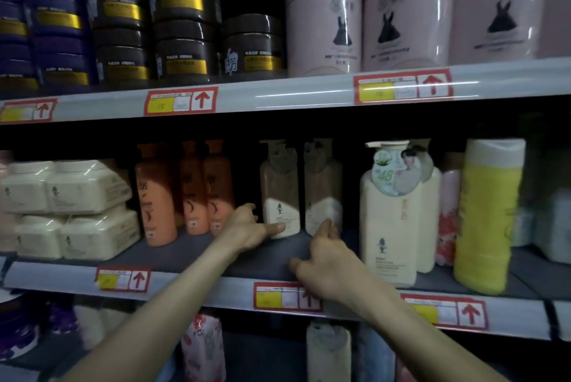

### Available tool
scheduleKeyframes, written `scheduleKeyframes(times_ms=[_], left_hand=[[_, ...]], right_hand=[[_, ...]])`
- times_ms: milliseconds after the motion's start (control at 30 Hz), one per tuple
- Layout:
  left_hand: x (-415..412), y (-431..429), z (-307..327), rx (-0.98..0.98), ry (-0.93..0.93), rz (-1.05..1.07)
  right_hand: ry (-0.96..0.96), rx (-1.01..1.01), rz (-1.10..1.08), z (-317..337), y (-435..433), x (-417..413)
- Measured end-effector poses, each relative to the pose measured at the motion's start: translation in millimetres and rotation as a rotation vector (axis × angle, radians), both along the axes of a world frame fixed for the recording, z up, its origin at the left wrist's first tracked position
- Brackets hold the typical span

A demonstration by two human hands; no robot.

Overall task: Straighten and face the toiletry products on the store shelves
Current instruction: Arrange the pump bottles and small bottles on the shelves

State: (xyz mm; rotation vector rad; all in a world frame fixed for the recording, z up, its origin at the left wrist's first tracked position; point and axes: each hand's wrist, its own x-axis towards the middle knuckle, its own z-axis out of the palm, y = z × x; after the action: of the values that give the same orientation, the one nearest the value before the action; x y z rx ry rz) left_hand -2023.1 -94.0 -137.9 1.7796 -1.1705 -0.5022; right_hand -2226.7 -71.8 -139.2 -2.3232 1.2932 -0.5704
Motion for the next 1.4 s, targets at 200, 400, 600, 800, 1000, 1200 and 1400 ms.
scheduleKeyframes(times_ms=[200,400,600,800,1000,1200,1400], left_hand=[[31.2,-51.3,-29.9,-0.078,0.095,-0.062],[14.5,-32.0,-12.6,-0.079,0.122,-0.180],[15.6,-40.8,-15.1,-0.069,0.213,-0.204],[19.2,-47.2,-14.0,-0.062,0.330,-0.276],[24.2,-33.6,-14.6,-0.073,0.223,-0.340],[27.0,-2.4,-10.9,-0.059,0.117,-0.416],[29.0,11.3,-13.0,-0.074,0.112,-0.407]], right_hand=[[-0.135,0.239,-0.064,12.5,-19.1,5.1],[-0.509,0.344,-0.140,2.6,-35.9,13.1],[-0.703,0.403,-0.215,1.3,-45.9,34.2],[-0.685,0.420,-0.283,2.9,-58.4,28.5],[-0.701,0.403,-0.268,-0.6,-64.0,26.7],[-0.672,0.383,-0.211,-12.1,-65.9,23.4],[-0.488,0.317,-0.185,-6.8,-49.3,16.3]])
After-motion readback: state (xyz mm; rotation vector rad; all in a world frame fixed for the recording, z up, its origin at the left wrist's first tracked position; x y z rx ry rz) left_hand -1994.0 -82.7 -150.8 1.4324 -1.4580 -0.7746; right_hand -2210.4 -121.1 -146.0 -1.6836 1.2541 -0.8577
